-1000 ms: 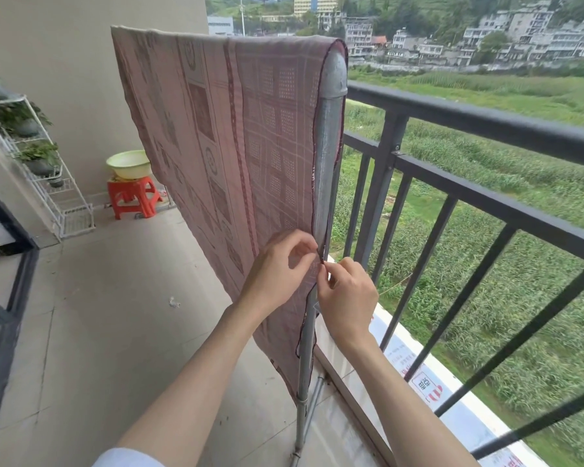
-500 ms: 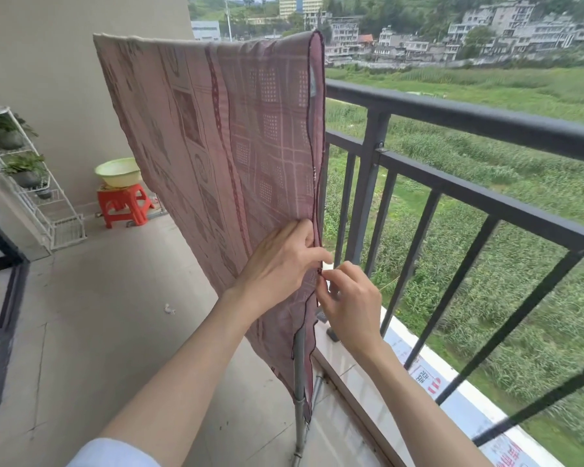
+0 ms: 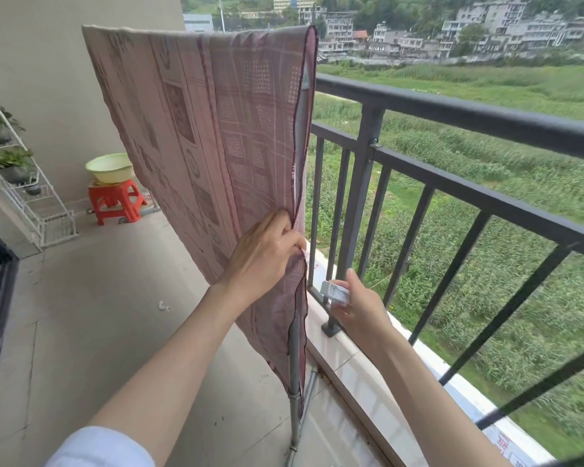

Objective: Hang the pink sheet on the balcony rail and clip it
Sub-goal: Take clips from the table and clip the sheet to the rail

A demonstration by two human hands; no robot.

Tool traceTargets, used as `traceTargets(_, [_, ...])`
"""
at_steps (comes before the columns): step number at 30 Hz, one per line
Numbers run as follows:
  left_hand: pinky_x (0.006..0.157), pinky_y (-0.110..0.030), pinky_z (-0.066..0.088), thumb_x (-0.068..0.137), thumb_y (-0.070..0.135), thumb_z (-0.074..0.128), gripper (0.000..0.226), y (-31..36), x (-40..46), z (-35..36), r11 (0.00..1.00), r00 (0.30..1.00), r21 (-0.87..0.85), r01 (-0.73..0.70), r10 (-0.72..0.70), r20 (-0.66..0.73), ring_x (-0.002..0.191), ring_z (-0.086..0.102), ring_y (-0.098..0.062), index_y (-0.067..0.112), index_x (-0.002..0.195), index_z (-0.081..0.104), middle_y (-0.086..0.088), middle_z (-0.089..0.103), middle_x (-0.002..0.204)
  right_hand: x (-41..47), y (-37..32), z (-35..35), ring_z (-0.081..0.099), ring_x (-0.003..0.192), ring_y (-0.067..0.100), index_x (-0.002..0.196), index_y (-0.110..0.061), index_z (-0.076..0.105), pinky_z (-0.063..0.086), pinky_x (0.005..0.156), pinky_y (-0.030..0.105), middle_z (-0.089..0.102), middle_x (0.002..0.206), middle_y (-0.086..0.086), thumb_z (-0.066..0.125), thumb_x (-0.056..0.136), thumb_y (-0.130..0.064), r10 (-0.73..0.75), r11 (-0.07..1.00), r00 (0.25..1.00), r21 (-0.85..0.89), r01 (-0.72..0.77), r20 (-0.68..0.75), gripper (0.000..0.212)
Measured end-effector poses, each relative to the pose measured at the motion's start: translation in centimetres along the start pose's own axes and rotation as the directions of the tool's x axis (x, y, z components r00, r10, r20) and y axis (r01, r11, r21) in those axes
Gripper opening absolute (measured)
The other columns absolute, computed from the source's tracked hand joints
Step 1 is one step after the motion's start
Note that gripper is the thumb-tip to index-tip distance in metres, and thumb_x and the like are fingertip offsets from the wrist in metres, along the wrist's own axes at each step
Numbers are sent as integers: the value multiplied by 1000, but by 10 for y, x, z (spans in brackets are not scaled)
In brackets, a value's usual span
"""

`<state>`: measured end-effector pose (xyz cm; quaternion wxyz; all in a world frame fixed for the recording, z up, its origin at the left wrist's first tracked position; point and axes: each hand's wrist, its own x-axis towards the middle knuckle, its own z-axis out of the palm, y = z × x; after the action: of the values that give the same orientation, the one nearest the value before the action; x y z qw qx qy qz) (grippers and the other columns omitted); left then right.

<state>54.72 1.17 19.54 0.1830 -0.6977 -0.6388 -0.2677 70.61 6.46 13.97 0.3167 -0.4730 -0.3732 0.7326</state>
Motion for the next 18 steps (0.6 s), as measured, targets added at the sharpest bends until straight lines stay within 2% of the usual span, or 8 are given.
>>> traceTargets(4, [58,-25,33,72,9,74,7,5,3,-5,999,1000,32,13,-13,26,75,53,-25,9,77,70,-8,49,76,-2,-2,-7,42,62,15,94,-4,51,35,56,24,47,81,7,51,90,-17,122,945,977,281,-169,175,13])
traceTargets(6, [56,-25,34,72,12,75,6,6,4,-8,998,999,56,15,-18,41,76,54,-25,11,76,71,-7,49,77,-6,-5,-7,41,63,14,98,-3,47,34,56,24,46,84,8,47,85,-8,87,936,965,311,-165,247,14])
traceTargets(7, [54,-26,35,71,13,75,6,7,4,-9,998,999,67,15,-19,48,76,54,-25,11,75,71,-7,49,77,-6,-5,-8,44,68,16,99,-3,49,36,61,25,47,91,9,46,86,-5,31,970,974,229,-84,226,13])
traceTargets(9, [53,-28,38,71,15,76,7,7,5,-10,997,998,78,17,-21,60,76,55,-26,12,74,71,-7,49,76,-4,-5,-8,52,85,16,108,-4,57,41,74,24,54,108,8,50,88,-3,-93,992,991,-80,101,100,20])
traceTargets(11, [53,-29,40,71,16,76,7,7,6,-9,997,997,77,20,-25,67,77,55,-27,11,74,71,-7,49,76,-6,-1,-9,56,105,15,123,-9,55,45,86,25,56,123,4,54,88,-3,-201,964,972,-150,219,124,36])
traceTargets(13, [54,-31,41,72,16,75,8,7,6,-9,997,997,77,26,-32,71,79,55,-27,11,75,71,-7,49,77,-8,1,-12,53,118,17,125,-12,56,43,94,27,57,129,5,60,85,-1,-233,954,965,-165,252,123,42])
traceTargets(16, [58,-33,45,75,16,73,8,9,6,-7,996,997,82,37,-43,68,83,55,-28,9,77,69,-8,50,80,-11,0,-14,57,116,18,114,-13,64,41,104,33,65,118,8,68,78,0,-249,949,964,-175,261,90,38])
traceTargets(18, [62,-35,45,79,17,67,9,11,6,-6,995,996,80,61,-67,66,87,53,-28,8,79,68,-10,50,84,-14,0,-15,64,103,20,111,-14,65,47,97,32,69,107,10,70,77,-1,-256,951,962,-154,268,94,36])
